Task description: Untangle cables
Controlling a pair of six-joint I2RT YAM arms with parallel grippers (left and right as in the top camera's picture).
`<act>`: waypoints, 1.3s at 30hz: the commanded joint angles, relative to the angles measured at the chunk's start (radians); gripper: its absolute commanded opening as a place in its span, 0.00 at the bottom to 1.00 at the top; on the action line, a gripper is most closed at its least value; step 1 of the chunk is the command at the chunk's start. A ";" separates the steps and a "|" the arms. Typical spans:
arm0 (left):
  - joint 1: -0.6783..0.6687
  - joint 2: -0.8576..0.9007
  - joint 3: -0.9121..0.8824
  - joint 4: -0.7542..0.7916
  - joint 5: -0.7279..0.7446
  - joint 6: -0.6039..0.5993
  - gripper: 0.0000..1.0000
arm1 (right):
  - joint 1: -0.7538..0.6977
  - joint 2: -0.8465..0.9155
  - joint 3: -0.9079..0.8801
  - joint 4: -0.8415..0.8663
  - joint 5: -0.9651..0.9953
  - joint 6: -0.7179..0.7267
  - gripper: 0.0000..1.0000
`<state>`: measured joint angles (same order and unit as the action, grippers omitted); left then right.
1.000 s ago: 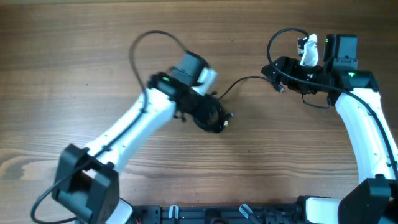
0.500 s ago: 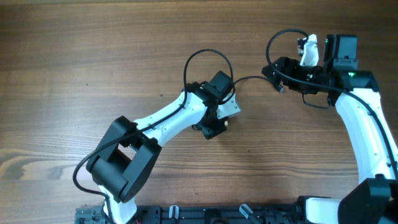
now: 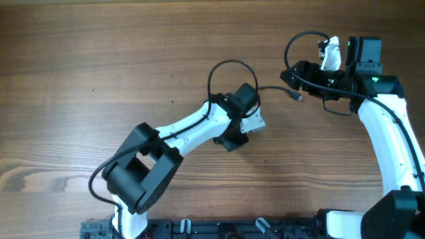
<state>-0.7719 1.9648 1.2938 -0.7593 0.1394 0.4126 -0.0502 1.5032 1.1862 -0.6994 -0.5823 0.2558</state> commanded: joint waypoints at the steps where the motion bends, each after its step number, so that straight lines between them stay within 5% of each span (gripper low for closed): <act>1: 0.108 -0.201 0.092 0.021 0.199 -0.195 0.04 | 0.005 -0.011 0.018 0.009 0.009 -0.017 0.81; 8: 0.565 -0.294 0.092 0.119 1.133 -0.718 0.04 | 0.005 -0.011 0.018 0.038 -0.102 0.016 0.81; 12: 0.644 -0.294 0.092 0.170 1.424 -1.019 0.04 | 0.008 -0.011 0.018 0.053 -0.251 0.047 0.80; 14: 0.640 -0.294 0.092 0.215 1.435 -1.251 0.04 | 0.037 -0.011 0.018 0.079 -0.264 0.099 0.80; 20: 0.622 -0.294 0.092 0.467 1.435 -1.477 0.04 | 0.242 -0.011 0.018 0.248 -0.245 0.256 0.77; 28: 0.624 -0.295 0.092 1.094 1.379 -2.018 0.04 | 0.373 -0.003 0.018 0.475 -0.226 0.426 0.50; 39: 0.624 -0.295 0.092 1.180 1.317 -2.105 0.04 | 0.406 0.180 0.016 1.022 -0.440 0.629 0.55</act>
<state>-0.1497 1.6726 1.3720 0.4122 1.4807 -1.6711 0.3298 1.6341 1.1877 0.2600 -0.9646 0.8352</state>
